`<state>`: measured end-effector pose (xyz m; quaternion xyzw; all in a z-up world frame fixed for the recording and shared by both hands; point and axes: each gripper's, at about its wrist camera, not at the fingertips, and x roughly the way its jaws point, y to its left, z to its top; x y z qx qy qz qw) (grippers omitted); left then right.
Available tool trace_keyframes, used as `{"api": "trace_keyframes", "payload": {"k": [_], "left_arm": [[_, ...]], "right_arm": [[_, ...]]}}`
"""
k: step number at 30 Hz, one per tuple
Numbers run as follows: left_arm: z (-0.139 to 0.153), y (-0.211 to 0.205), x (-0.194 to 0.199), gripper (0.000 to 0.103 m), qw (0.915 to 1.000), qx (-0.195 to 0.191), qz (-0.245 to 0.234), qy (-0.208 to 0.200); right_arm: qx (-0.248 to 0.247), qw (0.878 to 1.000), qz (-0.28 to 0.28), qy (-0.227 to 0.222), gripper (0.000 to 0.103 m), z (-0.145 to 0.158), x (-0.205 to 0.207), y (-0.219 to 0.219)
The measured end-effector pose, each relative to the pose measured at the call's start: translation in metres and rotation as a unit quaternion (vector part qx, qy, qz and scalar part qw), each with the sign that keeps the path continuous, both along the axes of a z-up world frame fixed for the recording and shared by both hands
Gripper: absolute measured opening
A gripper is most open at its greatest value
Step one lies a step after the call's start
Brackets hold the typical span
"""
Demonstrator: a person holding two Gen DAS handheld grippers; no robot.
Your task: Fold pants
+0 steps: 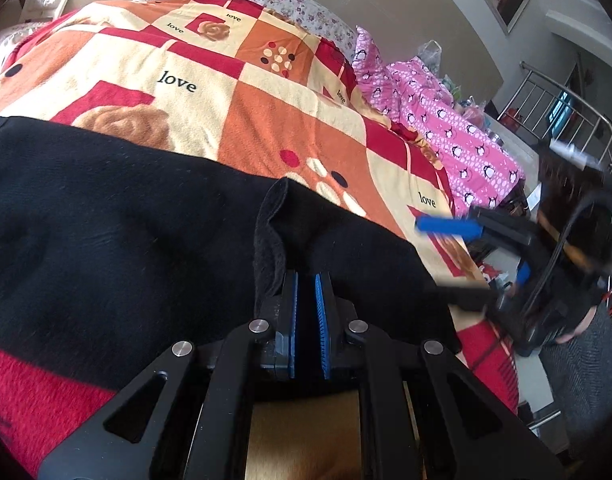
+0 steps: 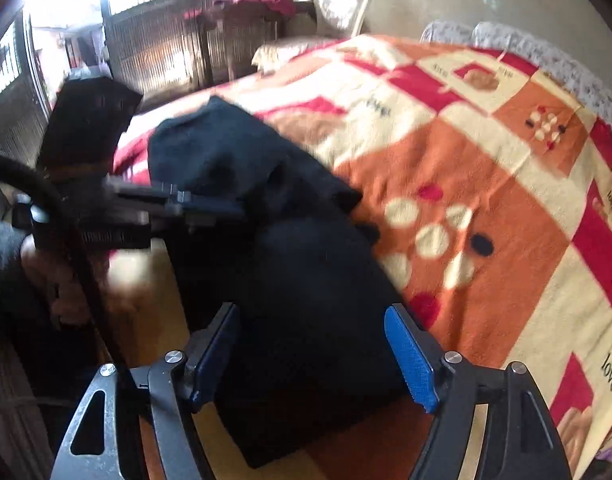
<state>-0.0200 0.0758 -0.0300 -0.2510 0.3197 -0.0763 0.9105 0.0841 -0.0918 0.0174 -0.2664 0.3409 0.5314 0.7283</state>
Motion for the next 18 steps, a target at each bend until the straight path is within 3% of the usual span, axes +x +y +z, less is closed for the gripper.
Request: {"api": "trace_keyframes", "payload": {"k": [5, 8, 10, 11, 14, 15, 18], "left_arm": [[-0.002, 0.002, -0.009, 0.009, 1.0, -0.004, 0.003, 0.001], [-0.003, 0.002, -0.011, 0.009, 1.0, -0.001, 0.005, 0.002], [-0.004, 0.003, -0.016, 0.009, 1.0, -0.001, 0.008, -0.001], [-0.006, 0.005, -0.017, 0.009, 0.9999, -0.007, 0.008, -0.003], [-0.008, 0.01, -0.018, 0.009, 0.9996, -0.027, 0.006, -0.004], [-0.008, 0.011, -0.018, 0.009, 0.9995, -0.031, 0.006, -0.003], [0.002, 0.015, -0.027, 0.01, 0.9992, -0.037, 0.012, 0.006]], "right_arm": [[0.049, 0.997, -0.054, -0.022, 0.073, 0.027, 0.017, 0.033], [-0.007, 0.997, -0.076, -0.006, 0.073, 0.003, 0.038, 0.077], [-0.061, 0.994, -0.09, 0.006, 0.079, -0.027, 0.05, 0.099], [-0.038, 0.994, -0.102, 0.013, 0.088, -0.028, 0.055, 0.097], [-0.036, 0.989, -0.131, 0.061, 0.086, -0.025, 0.066, 0.089], [-0.026, 0.99, -0.13, 0.054, 0.078, -0.018, 0.062, 0.083], [0.044, 0.989, -0.143, 0.001, 0.075, 0.012, 0.042, 0.054]]}}
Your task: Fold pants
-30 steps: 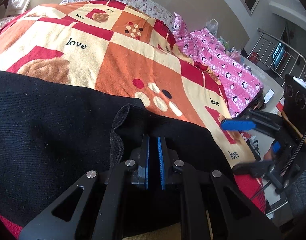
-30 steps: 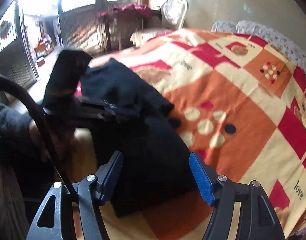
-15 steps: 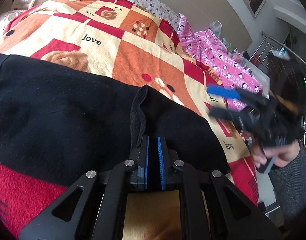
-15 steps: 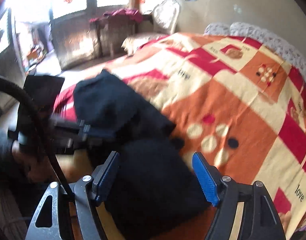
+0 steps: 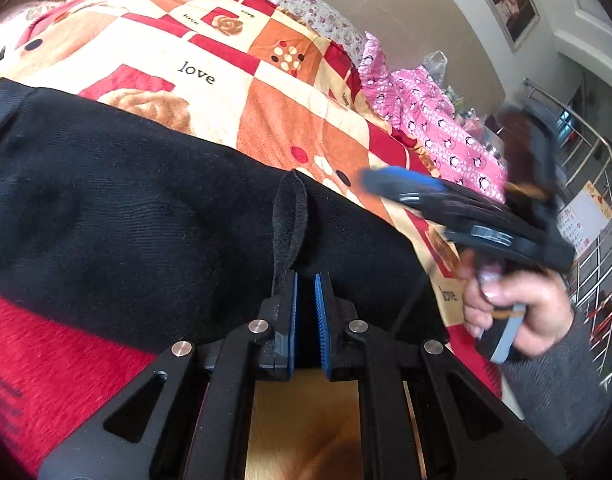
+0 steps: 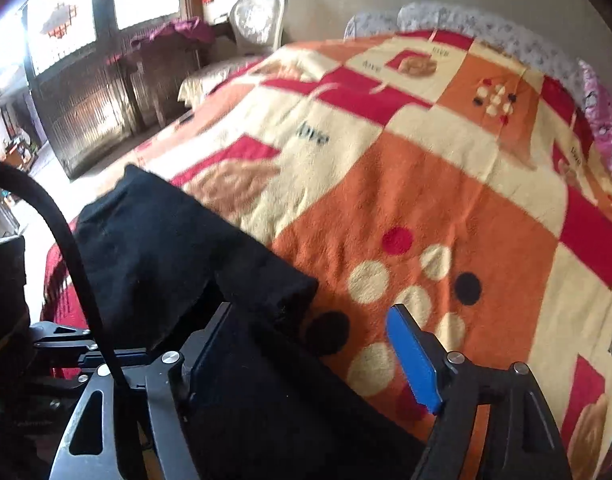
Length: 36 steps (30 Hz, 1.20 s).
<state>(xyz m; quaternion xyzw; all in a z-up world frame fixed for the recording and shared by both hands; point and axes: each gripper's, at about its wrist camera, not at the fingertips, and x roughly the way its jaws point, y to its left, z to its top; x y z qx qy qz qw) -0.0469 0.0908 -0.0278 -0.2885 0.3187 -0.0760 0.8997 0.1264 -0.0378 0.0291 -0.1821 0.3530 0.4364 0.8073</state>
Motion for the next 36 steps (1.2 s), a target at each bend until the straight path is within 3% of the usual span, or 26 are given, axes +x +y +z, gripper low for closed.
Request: {"api": "trace_keyframes", "payload": {"k": [2, 4, 6, 8, 10, 12, 14, 16, 22, 24, 28, 32, 34, 36], "left_arm": [[0.01, 0.009, -0.016, 0.01, 0.9999, 0.002, 0.017, -0.003], [0.015, 0.028, -0.038, 0.018, 0.999, -0.008, 0.045, -0.001], [0.017, 0.052, -0.064, 0.048, 0.995, -0.02, 0.097, 0.004], [0.017, 0.079, -0.089, 0.059, 0.9855, -0.043, 0.164, 0.004], [0.012, 0.107, -0.107, 0.06, 0.9711, -0.08, 0.225, 0.01], [0.001, 0.13, -0.112, 0.061, 0.958, -0.12, 0.259, 0.024], [-0.016, 0.148, -0.108, 0.061, 0.944, -0.184, 0.27, 0.045], [-0.021, 0.157, -0.105, 0.065, 0.9331, -0.226, 0.278, 0.028], [-0.022, 0.174, -0.091, 0.068, 0.9096, -0.288, 0.294, 0.054], [-0.02, 0.179, -0.087, 0.083, 0.9031, -0.313, 0.291, 0.048], [-0.017, 0.181, -0.079, 0.087, 0.901, -0.319, 0.293, 0.033], [-0.017, 0.173, -0.089, 0.086, 0.9111, -0.298, 0.283, -0.031], [-0.018, 0.171, -0.092, 0.08, 0.9126, -0.293, 0.28, -0.058], [-0.018, 0.171, -0.092, 0.059, 0.9175, -0.289, 0.263, -0.074]], "right_arm": [[0.057, 0.998, -0.011, -0.021, 0.075, 0.015, -0.013, -0.029], [0.131, 0.991, -0.021, -0.023, 0.076, 0.022, -0.021, -0.067], [0.187, 0.982, -0.037, -0.011, 0.076, 0.014, -0.021, -0.098], [0.222, 0.973, -0.063, 0.003, 0.076, 0.002, -0.02, -0.118], [0.255, 0.96, -0.103, 0.041, 0.076, -0.017, -0.007, -0.136], [0.278, 0.944, -0.146, 0.099, 0.076, -0.032, 0.012, -0.147], [0.302, 0.933, -0.162, 0.113, 0.076, -0.036, 0.021, -0.158], [0.316, 0.926, -0.171, 0.12, 0.076, -0.035, 0.023, -0.165], [0.306, 0.932, -0.157, 0.116, 0.076, -0.032, 0.018, -0.156], [0.301, 0.935, -0.149, 0.111, 0.076, -0.033, 0.015, -0.154], [0.298, 0.937, -0.144, 0.109, 0.076, -0.033, 0.014, -0.154], [0.301, 0.936, -0.145, 0.11, 0.076, -0.033, 0.013, -0.154], [0.302, 0.935, -0.147, 0.112, 0.076, -0.034, 0.014, -0.154], [0.301, 0.935, -0.146, 0.114, 0.076, -0.035, 0.014, -0.154]]}}
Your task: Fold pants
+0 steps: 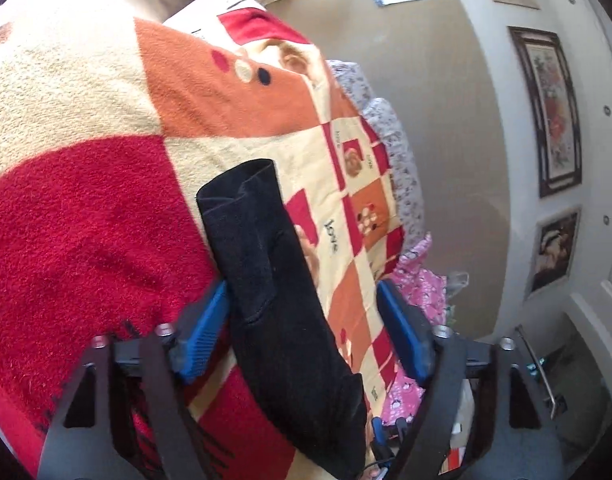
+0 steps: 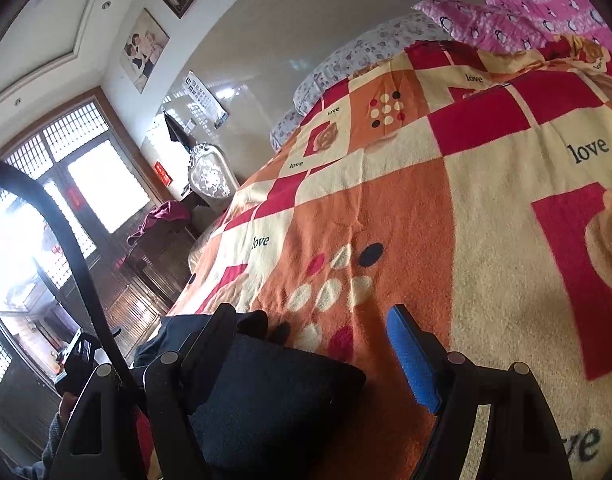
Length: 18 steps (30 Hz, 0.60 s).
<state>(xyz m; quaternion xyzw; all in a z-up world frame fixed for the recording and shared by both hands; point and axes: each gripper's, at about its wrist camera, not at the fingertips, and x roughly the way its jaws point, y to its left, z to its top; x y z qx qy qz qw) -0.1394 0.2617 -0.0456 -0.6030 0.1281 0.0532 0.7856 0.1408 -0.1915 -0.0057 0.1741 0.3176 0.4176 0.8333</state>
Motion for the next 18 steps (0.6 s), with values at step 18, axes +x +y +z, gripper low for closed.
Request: {"api": "trace_keyframes", "payload": {"k": [18], "left_arm": [[0.016, -0.03, 0.03, 0.022, 0.9699, 0.209, 0.012, 0.124]], "right_arm": [[-0.004, 1.0, 0.005, 0.01, 0.076, -0.003, 0.0, 0.002]]}}
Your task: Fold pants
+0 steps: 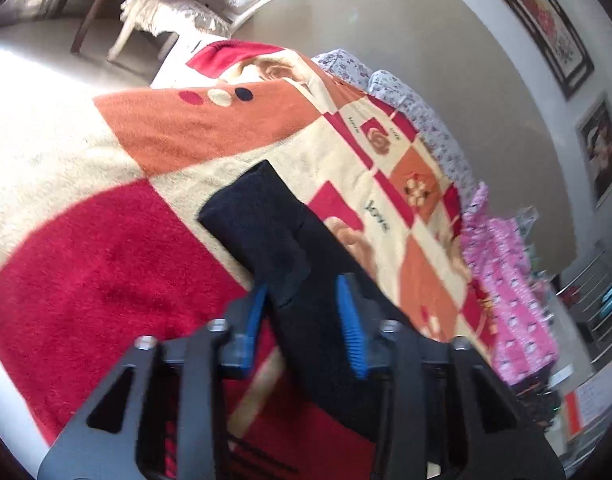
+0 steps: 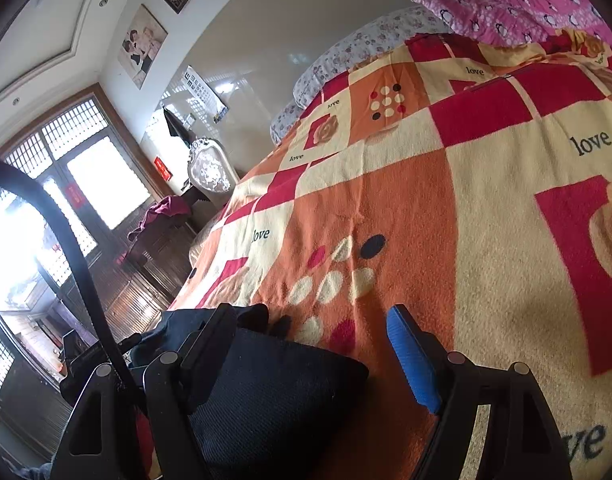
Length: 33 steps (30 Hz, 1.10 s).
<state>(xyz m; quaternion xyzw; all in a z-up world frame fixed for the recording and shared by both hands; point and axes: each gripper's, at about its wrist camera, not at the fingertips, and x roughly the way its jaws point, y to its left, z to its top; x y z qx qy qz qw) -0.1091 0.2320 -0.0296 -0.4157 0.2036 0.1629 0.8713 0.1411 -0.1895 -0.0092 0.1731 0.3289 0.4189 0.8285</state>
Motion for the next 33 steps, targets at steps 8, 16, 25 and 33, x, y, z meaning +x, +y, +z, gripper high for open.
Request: {"api": "trace_keyframes", "payload": {"k": [8, 16, 25, 33], "left_arm": [[0.016, -0.032, 0.009, 0.012, 0.9885, 0.145, 0.019, 0.041], [0.038, -0.126, 0.034, 0.012, 0.9075, 0.415, -0.04, 0.049], [0.017, -0.185, 0.057, 0.012, 0.8214, 0.558, -0.074, 0.089], [0.002, -0.215, 0.052, 0.012, 0.7655, 0.628, -0.12, 0.073]], "right_arm": [[-0.003, 1.0, 0.0, 0.008, 0.076, -0.002, 0.0, 0.001], [-0.029, 0.999, 0.018, 0.019, 0.076, -0.002, -0.001, 0.01], [0.024, 0.975, 0.19, 0.109, 0.074, 0.063, 0.003, 0.102], [-0.058, 0.939, 0.313, 0.129, 0.074, 0.075, -0.009, 0.204]]}}
